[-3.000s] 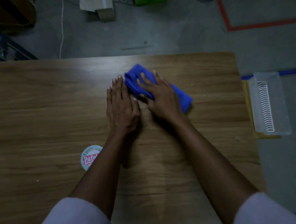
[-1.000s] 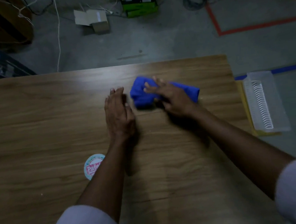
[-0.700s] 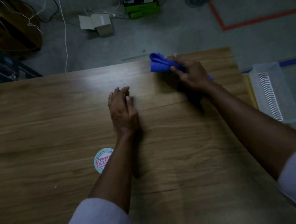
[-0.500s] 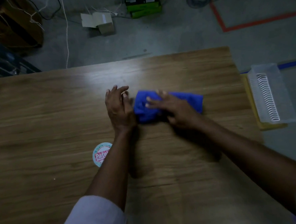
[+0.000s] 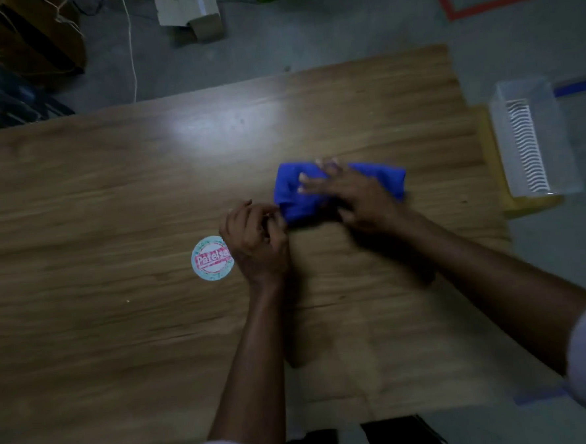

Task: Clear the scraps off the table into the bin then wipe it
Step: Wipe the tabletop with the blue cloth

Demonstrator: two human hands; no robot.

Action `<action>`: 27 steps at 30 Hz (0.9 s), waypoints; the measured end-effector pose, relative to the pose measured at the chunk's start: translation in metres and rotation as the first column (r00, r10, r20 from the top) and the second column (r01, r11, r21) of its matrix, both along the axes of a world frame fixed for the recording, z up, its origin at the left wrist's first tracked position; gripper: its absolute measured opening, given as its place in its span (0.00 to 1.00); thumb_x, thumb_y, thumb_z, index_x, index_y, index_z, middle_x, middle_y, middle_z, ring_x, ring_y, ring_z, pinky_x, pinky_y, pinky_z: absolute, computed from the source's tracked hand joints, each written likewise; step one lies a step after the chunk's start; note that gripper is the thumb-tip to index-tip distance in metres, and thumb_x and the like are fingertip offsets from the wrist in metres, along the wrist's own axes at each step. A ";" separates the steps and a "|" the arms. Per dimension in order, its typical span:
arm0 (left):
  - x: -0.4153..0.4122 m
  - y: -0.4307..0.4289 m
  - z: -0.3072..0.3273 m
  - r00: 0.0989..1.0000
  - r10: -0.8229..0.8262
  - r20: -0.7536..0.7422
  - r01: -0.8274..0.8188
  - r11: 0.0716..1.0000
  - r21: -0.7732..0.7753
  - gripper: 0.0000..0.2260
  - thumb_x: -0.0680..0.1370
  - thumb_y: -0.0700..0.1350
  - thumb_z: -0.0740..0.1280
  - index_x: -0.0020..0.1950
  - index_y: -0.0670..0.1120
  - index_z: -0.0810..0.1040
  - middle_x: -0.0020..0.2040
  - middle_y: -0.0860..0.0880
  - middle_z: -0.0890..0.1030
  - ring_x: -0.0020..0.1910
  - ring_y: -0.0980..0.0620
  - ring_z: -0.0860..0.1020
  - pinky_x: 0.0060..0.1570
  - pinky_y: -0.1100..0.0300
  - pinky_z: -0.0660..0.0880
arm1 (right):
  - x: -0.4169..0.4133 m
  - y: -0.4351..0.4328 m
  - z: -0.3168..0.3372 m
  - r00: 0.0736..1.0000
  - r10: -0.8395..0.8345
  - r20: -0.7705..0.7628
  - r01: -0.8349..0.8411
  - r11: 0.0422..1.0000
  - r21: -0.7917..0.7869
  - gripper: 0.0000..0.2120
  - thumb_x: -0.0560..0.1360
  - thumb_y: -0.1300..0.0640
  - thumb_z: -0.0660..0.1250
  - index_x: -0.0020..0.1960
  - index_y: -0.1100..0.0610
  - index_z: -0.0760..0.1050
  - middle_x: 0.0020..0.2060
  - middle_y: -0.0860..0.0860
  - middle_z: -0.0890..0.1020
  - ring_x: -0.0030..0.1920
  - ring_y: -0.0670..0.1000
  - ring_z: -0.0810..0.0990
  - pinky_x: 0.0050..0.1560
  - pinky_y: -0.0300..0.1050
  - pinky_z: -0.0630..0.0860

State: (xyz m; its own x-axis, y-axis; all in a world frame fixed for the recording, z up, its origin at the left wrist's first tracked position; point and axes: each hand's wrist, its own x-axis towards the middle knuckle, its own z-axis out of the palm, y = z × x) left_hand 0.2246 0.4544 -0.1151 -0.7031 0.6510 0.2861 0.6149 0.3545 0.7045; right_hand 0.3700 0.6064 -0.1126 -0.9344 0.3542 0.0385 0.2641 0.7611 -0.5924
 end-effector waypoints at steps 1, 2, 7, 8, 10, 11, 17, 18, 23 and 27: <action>0.005 -0.005 0.004 1.000 -0.004 0.023 0.004 1.000 -0.017 0.07 0.70 0.38 0.64 0.41 0.44 0.82 0.42 0.46 0.83 0.53 0.41 0.80 0.56 0.52 0.69 | 0.014 -0.017 0.010 0.998 0.063 0.025 -0.061 0.996 -0.072 0.23 0.77 0.62 0.60 0.71 0.58 0.75 0.71 0.54 0.75 0.76 0.56 0.66 0.79 0.50 0.57; 0.008 -0.010 0.008 0.999 -0.013 0.034 0.014 0.999 -0.034 0.07 0.70 0.38 0.63 0.41 0.44 0.82 0.41 0.46 0.83 0.52 0.41 0.80 0.55 0.55 0.67 | 0.025 -0.027 0.019 0.997 0.052 0.057 -0.043 0.989 -0.138 0.21 0.79 0.58 0.60 0.70 0.59 0.76 0.69 0.55 0.77 0.74 0.55 0.69 0.76 0.46 0.61; 0.013 -0.031 -0.001 0.997 -0.082 -0.014 0.081 0.996 -0.038 0.09 0.69 0.39 0.62 0.43 0.45 0.82 0.43 0.48 0.83 0.53 0.42 0.80 0.54 0.55 0.66 | 0.006 0.025 0.030 0.872 -0.490 0.008 0.489 0.870 -0.060 0.23 0.81 0.49 0.59 0.71 0.59 0.74 0.66 0.60 0.79 0.67 0.59 0.77 0.62 0.42 0.68; 0.014 -0.036 -0.005 0.996 -0.088 -0.020 0.088 0.996 -0.036 0.10 0.69 0.39 0.62 0.43 0.45 0.82 0.43 0.48 0.83 0.53 0.42 0.80 0.55 0.53 0.68 | -0.004 0.030 0.024 0.896 -0.443 0.014 0.443 0.896 -0.004 0.23 0.82 0.49 0.59 0.72 0.58 0.73 0.70 0.58 0.76 0.72 0.59 0.72 0.71 0.46 0.64; 0.017 -0.049 -0.012 0.996 -0.084 -0.017 0.083 0.996 -0.034 0.11 0.68 0.39 0.62 0.44 0.44 0.83 0.44 0.47 0.83 0.52 0.41 0.80 0.56 0.49 0.70 | -0.015 0.024 -0.003 0.955 -0.295 0.001 0.293 0.949 0.118 0.22 0.82 0.49 0.59 0.73 0.55 0.73 0.74 0.53 0.72 0.77 0.60 0.64 0.78 0.53 0.56; 0.020 -0.058 -0.013 0.997 -0.073 -0.017 0.072 0.997 -0.037 0.12 0.67 0.38 0.62 0.45 0.44 0.83 0.46 0.46 0.83 0.52 0.41 0.79 0.56 0.49 0.70 | -0.014 0.008 -0.014 0.970 -0.242 -0.005 0.240 0.960 0.141 0.22 0.82 0.50 0.60 0.73 0.53 0.73 0.74 0.52 0.71 0.77 0.61 0.63 0.78 0.54 0.54; 0.037 -0.112 0.000 0.999 -0.049 0.015 0.050 0.994 -0.098 0.15 0.67 0.37 0.59 0.50 0.42 0.79 0.56 0.41 0.79 0.57 0.40 0.74 0.59 0.44 0.72 | 0.049 -0.103 0.016 1.000 -0.029 -0.001 0.028 0.988 -0.155 0.23 0.76 0.61 0.66 0.71 0.57 0.75 0.71 0.55 0.75 0.74 0.52 0.68 0.77 0.45 0.61; 0.039 -0.118 0.002 0.997 -0.071 0.008 0.071 0.992 -0.102 0.15 0.67 0.38 0.59 0.50 0.42 0.79 0.55 0.41 0.79 0.57 0.40 0.74 0.58 0.43 0.73 | 0.053 -0.099 0.025 0.988 -0.152 -0.002 0.148 0.970 -0.192 0.21 0.78 0.57 0.64 0.70 0.59 0.75 0.68 0.57 0.77 0.70 0.52 0.73 0.72 0.40 0.66; 0.049 -0.134 -0.001 0.993 -0.115 -0.011 0.112 0.982 -0.152 0.15 0.70 0.41 0.60 0.53 0.43 0.79 0.57 0.42 0.80 0.58 0.40 0.74 0.61 0.46 0.69 | 0.018 -0.043 0.029 0.884 -0.468 -0.002 0.467 0.884 -0.029 0.21 0.81 0.57 0.64 0.74 0.56 0.72 0.73 0.61 0.71 0.75 0.60 0.68 0.72 0.41 0.61; 0.063 -0.159 -0.014 0.999 -0.050 0.014 0.051 0.992 -0.117 0.14 0.70 0.37 0.64 0.54 0.40 0.79 0.56 0.40 0.80 0.56 0.40 0.74 0.63 0.53 0.65 | 0.019 -0.096 -0.009 0.961 -0.276 -0.028 0.277 0.960 0.043 0.21 0.79 0.60 0.65 0.71 0.57 0.75 0.72 0.55 0.73 0.76 0.61 0.65 0.77 0.55 0.59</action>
